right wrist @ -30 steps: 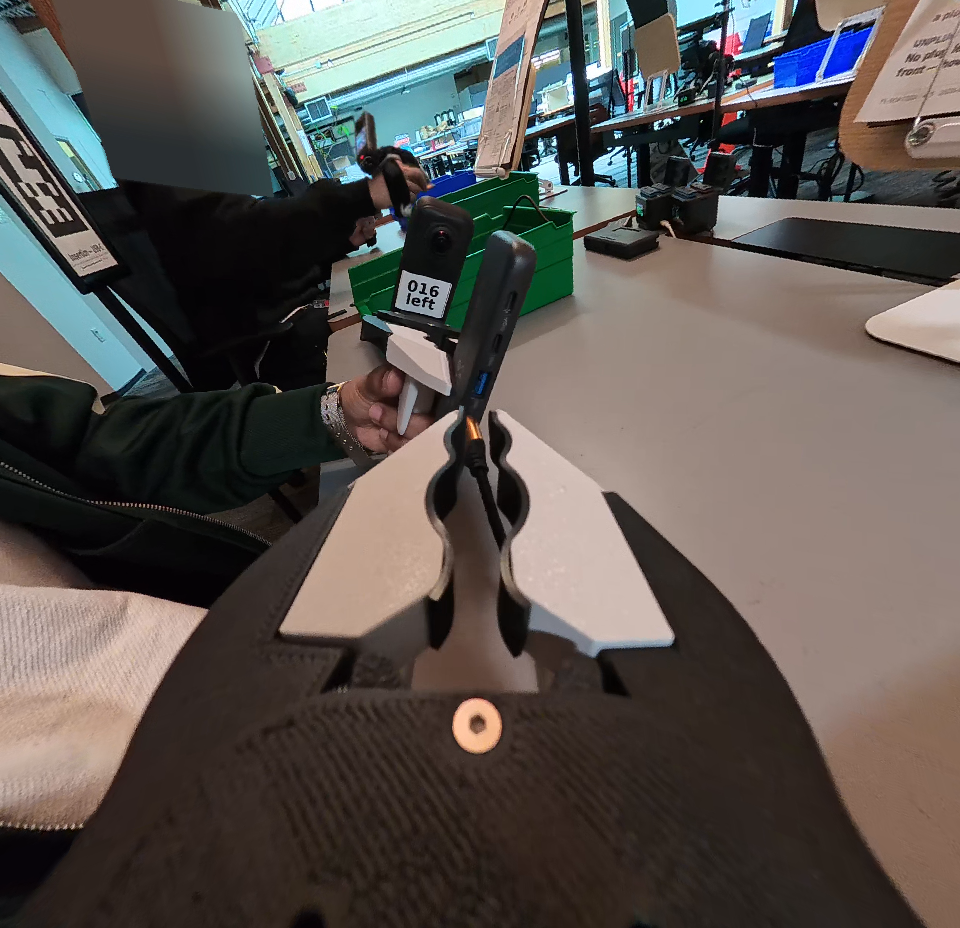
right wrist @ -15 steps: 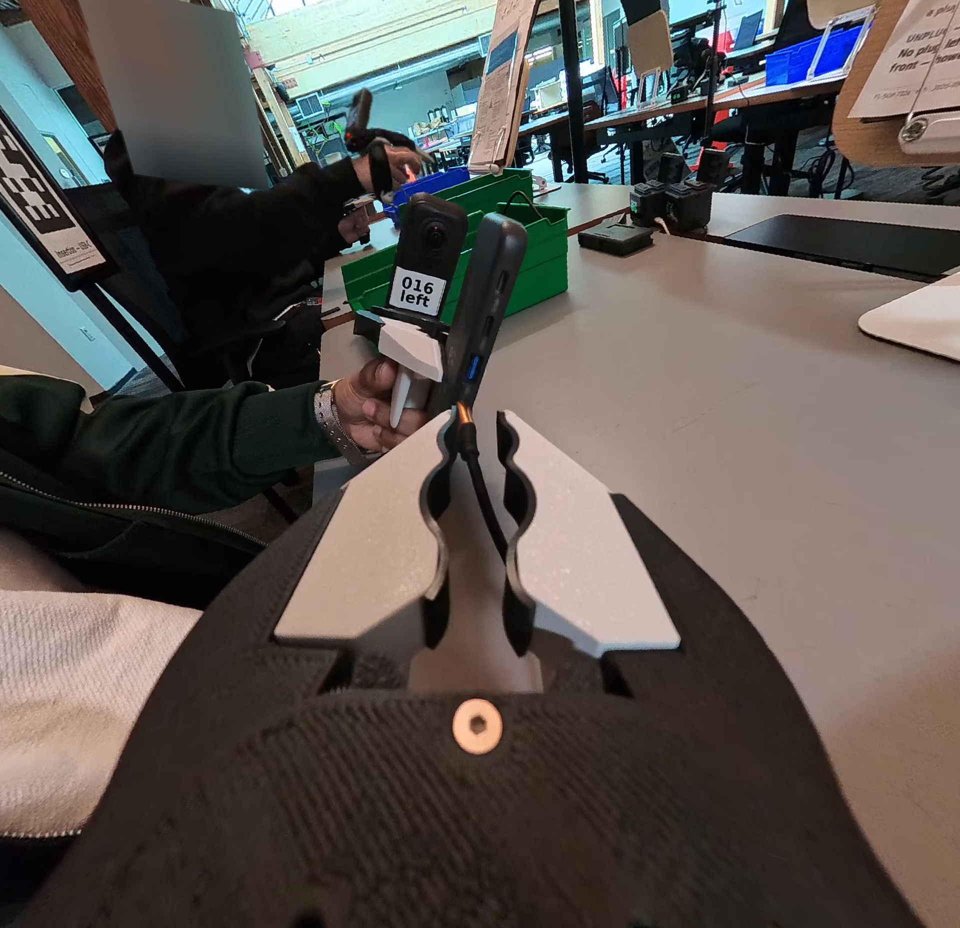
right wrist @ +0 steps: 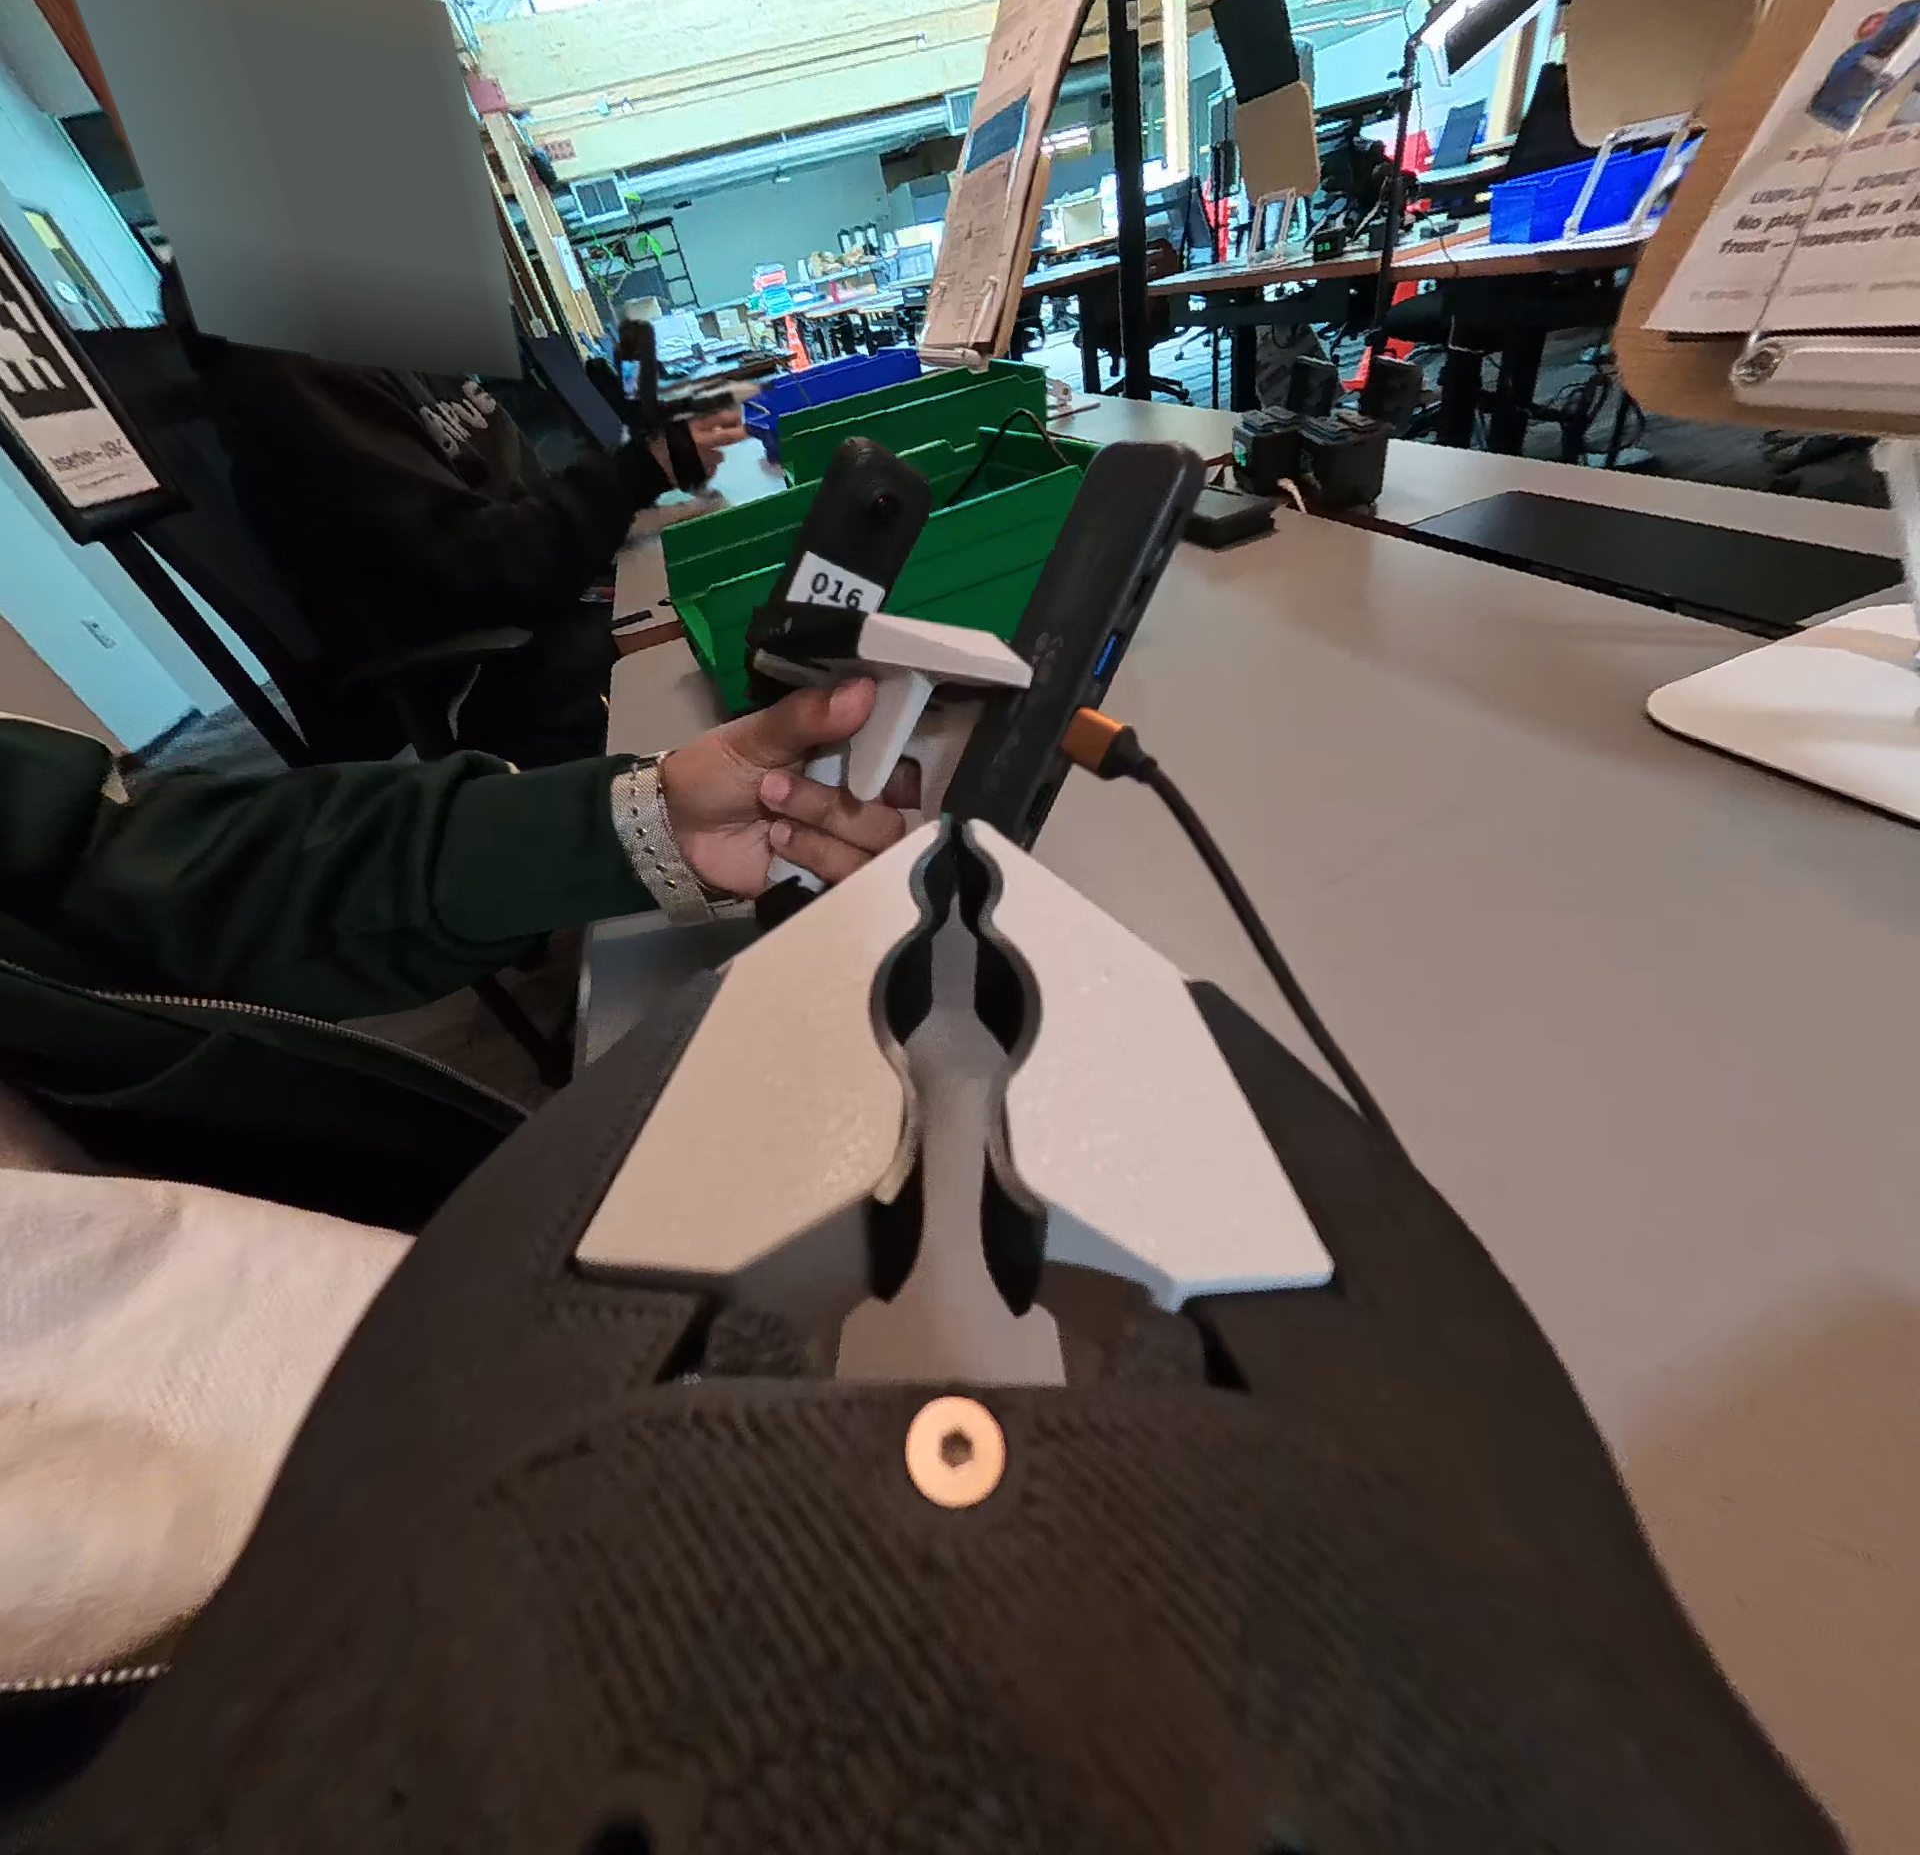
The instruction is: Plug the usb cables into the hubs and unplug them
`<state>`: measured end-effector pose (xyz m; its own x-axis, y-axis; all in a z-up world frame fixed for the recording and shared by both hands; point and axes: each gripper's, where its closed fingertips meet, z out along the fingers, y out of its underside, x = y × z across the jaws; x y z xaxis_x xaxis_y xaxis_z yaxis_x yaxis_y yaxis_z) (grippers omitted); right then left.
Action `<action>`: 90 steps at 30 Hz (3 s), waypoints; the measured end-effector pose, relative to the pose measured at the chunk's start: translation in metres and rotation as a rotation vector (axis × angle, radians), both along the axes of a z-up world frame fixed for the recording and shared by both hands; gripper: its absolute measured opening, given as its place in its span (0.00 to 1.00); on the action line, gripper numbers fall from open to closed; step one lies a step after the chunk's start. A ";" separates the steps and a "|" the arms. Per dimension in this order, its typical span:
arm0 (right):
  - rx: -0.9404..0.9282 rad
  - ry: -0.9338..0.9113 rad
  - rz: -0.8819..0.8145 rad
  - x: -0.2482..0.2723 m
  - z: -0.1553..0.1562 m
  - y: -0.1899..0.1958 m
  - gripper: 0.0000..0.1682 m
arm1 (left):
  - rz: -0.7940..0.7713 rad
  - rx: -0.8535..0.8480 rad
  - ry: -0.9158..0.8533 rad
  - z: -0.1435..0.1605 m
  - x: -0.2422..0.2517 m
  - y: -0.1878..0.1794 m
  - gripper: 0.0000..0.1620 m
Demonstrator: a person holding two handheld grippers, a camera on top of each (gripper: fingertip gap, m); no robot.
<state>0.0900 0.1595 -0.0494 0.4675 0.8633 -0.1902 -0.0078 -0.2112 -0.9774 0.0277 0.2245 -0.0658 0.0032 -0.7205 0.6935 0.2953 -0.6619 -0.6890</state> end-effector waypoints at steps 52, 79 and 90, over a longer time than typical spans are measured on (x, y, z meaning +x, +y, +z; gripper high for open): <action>-0.249 -0.627 0.634 -0.508 -0.011 0.064 0.04 | 0.145 -0.220 -0.254 0.007 -0.041 0.048 0.06; -0.263 -0.216 0.616 -0.494 0.096 0.088 0.10 | 0.114 -0.234 -0.249 0.006 -0.029 0.044 0.05; -0.336 0.141 0.513 -0.361 0.168 0.118 0.09 | 0.118 -0.235 -0.230 0.002 -0.026 0.044 0.05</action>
